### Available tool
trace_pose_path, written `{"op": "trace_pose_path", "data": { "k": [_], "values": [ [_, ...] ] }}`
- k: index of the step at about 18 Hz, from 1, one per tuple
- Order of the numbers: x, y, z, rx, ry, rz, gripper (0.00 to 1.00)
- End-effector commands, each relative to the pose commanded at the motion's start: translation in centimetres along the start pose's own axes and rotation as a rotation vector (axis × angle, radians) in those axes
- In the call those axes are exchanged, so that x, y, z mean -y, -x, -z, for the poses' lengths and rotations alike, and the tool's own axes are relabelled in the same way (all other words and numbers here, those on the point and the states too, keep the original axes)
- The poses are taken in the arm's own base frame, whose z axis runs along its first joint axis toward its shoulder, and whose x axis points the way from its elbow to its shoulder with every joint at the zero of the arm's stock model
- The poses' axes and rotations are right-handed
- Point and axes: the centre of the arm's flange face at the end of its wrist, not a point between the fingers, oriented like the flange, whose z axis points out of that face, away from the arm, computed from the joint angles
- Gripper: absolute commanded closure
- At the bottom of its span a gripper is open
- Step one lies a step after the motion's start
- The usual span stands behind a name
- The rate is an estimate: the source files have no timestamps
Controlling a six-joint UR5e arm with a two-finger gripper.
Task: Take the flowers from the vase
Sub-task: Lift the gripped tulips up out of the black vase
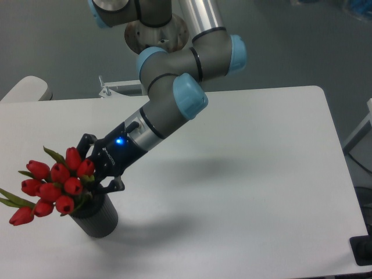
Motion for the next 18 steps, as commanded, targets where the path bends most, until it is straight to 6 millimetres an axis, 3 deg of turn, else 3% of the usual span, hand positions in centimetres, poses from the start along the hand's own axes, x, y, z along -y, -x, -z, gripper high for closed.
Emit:
{"op": "trace_pose_path", "data": {
  "k": [4, 18],
  "values": [
    [3.2, -0.7, 1.6, 0.010, -0.043, 0.020, 0.61],
    [8.9, -0.8, 3.9, 0.018, -0.107, 0.080, 0.62]
  ]
}}
